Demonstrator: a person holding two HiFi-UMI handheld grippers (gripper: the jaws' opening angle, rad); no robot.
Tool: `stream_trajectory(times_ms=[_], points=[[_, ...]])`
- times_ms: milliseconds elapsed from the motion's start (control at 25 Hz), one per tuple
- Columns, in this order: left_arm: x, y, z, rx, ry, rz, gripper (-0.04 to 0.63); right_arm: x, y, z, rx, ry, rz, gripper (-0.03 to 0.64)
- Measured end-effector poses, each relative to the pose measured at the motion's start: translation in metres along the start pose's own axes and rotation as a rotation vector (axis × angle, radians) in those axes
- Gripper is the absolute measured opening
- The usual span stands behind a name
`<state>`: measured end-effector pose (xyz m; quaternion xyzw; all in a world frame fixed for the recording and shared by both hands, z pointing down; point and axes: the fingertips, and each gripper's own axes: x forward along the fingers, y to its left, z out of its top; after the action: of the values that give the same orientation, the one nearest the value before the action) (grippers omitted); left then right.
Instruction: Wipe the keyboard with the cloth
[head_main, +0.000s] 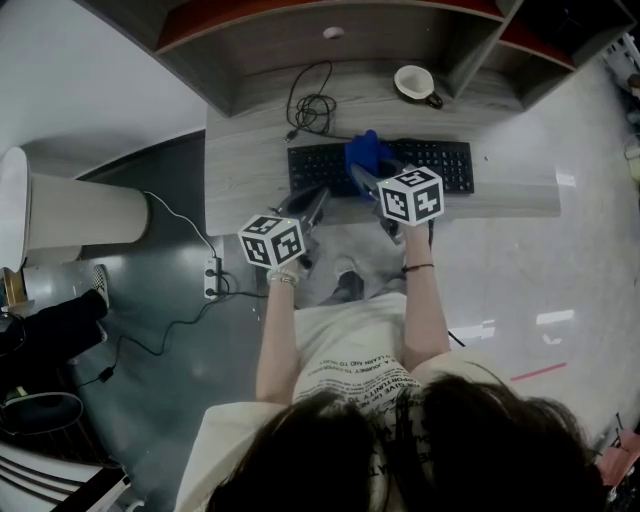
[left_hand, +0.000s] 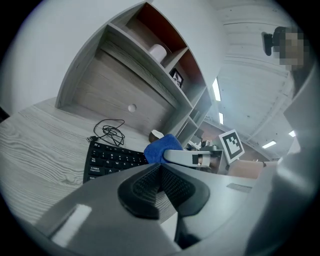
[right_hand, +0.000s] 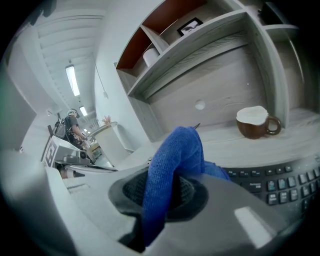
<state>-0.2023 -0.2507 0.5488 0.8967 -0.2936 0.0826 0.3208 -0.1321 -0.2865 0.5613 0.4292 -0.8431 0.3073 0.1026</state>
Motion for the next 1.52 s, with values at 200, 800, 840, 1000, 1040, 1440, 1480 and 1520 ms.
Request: stream_trajectory(times_ms=[200,800,840,1000,1040,1440,1480,1520], points=[[-0.009,0.008,0.001,-0.004,-0.003,0.007,0.005,0.008,0.008,0.0,-0.004,0.002,0.005,0.058],[-0.028,0.028,0.005,-0.006,-0.015,0.027,0.005,0.031,0.026,0.002,-0.01,0.009,0.027,0.058],[-0.029,0.029,0.005,-0.006,-0.017,0.031,0.005,0.033,0.027,0.002,-0.011,0.01,0.031,0.058],[-0.036,0.036,0.007,-0.01,-0.024,0.046,0.005,0.042,0.034,0.003,-0.019,0.015,0.048,0.058],[-0.038,0.038,0.007,-0.01,-0.026,0.05,0.005,0.044,0.036,0.003,-0.021,0.017,0.053,0.058],[-0.051,0.053,0.012,-0.029,-0.046,0.084,0.005,0.065,0.053,0.006,-0.039,0.04,0.097,0.058],[-0.052,0.054,0.012,-0.032,-0.048,0.087,0.005,0.067,0.055,0.007,-0.041,0.042,0.101,0.058],[-0.053,0.055,0.011,-0.034,-0.049,0.09,0.005,0.068,0.057,0.007,-0.043,0.044,0.105,0.058]])
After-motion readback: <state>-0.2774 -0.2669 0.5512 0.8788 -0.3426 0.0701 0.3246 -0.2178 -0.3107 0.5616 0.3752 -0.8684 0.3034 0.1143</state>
